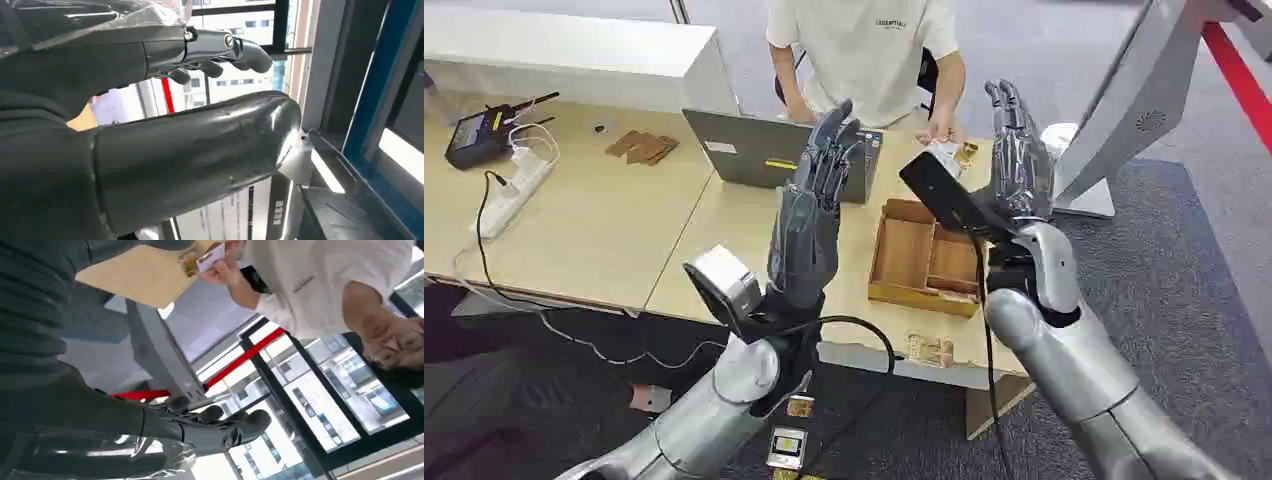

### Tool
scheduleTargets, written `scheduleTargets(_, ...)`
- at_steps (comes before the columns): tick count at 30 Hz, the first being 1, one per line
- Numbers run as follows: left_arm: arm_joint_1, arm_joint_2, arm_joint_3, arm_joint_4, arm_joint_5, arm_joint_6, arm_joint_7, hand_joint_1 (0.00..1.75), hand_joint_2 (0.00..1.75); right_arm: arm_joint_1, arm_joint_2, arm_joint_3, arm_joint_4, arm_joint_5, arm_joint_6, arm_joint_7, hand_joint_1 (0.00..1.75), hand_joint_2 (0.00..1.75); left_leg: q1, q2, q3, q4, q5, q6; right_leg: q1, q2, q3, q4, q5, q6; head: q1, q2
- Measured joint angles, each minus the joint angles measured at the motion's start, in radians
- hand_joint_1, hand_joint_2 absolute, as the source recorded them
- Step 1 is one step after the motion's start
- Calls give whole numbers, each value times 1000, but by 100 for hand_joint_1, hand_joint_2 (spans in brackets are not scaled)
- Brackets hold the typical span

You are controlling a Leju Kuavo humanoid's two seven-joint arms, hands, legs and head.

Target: Pass the card to the sensor for recognition and then transmit it.

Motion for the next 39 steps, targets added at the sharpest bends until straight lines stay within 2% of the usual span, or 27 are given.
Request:
scheduleTargets(11,-9,-24,-13,60,23,-22,-34,0,0,-114,73,102,327,121,29,40,0,175,0,0,-1,0,0,0,0,0,-2,0,0,0,-1,0)
scheduleTargets(20,-9,-26,-16,71,20,-18,-34,0,0,-128,111,132,426,120,21,33,0,175,0,0,-1,0,0,0,0,0,-2,0,0,0,0,0)
scheduleTargets(21,-9,-26,-16,72,19,-18,-34,0,0,-132,116,137,442,116,20,29,16,175,0,0,-1,0,0,0,0,0,-2,0,0,0,0,0)
scheduleTargets(22,-8,-26,-16,72,16,-18,-32,0,0,-133,118,139,449,113,19,27,143,175,0,0,-1,0,0,0,0,0,-2,0,0,0,0,0)
scheduleTargets(23,-8,-26,-16,72,14,-18,-30,0,0,-135,120,141,456,106,19,24,175,175,0,0,-1,0,0,0,0,0,-2,0,0,0,0,0)
scheduleTargets(37,0,-26,-18,77,-11,-27,-7,0,0,-147,129,166,502,67,1,8,175,175,0,0,-1,0,0,0,0,0,-2,0,0,0,0,0)
scheduleTargets(39,1,-26,-18,77,-13,-28,-6,0,0,-148,129,168,506,65,-2,8,168,175,0,0,-1,0,0,0,0,0,-2,0,0,0,0,0)
